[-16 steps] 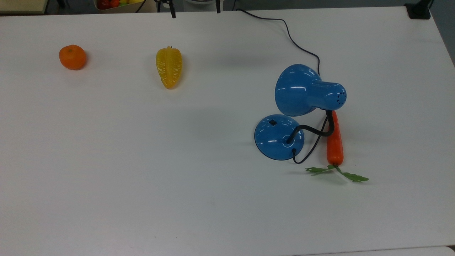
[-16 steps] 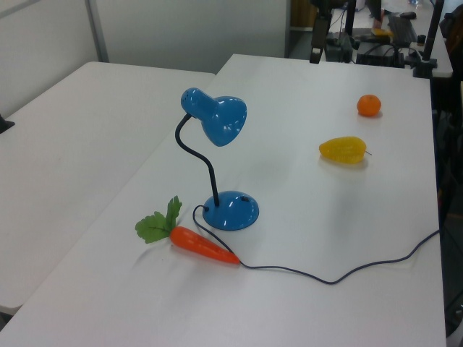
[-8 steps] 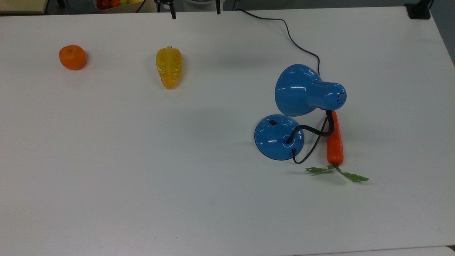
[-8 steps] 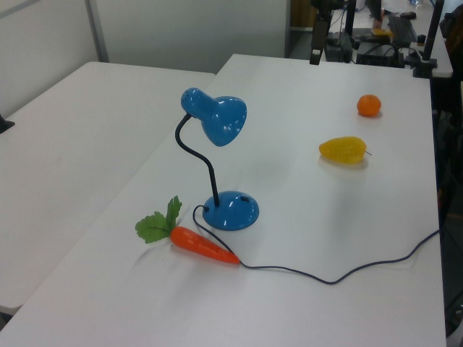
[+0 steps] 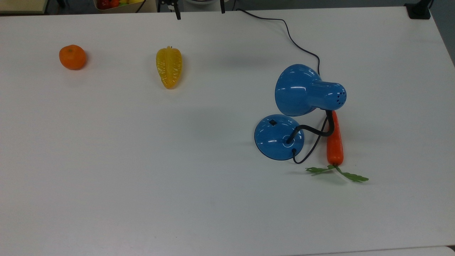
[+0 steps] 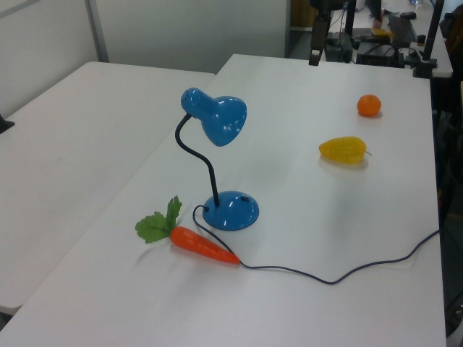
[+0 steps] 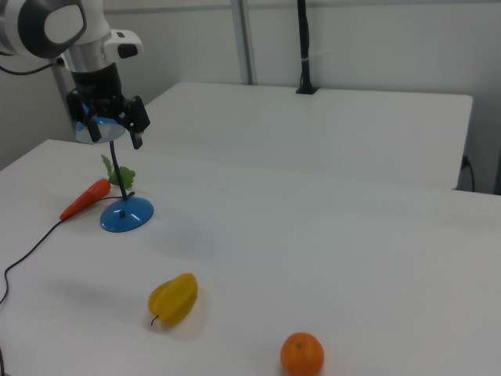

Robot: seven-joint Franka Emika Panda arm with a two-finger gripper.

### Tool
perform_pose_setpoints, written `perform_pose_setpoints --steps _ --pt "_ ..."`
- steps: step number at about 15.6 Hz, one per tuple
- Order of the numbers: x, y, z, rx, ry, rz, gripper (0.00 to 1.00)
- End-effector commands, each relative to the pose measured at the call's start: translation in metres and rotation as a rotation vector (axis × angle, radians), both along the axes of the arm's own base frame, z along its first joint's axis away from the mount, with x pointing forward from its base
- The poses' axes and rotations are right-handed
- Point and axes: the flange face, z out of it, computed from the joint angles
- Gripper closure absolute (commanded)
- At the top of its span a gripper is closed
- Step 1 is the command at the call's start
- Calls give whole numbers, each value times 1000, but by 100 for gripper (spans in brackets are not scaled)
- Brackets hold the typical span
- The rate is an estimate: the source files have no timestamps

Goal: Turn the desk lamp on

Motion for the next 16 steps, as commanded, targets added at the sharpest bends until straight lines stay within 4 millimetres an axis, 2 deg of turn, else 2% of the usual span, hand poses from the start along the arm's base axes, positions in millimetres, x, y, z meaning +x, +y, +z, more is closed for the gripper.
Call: perform_pose_setpoints --steps 1,5,6,9,11,13,16 --pt "-2 -1 -2 17 -10 39 17" --pt "-2 -1 -8 15 1 49 34" --pt "-2 -1 -8 15 1 49 41" --pt "-2 -1 -9 13 -1 90 72" --pt "-2 -1 -9 14 -3 89 87" --pt "-2 0 -9 14 -3 91 98" --pt "-2 2 -11 14 2 94 100"
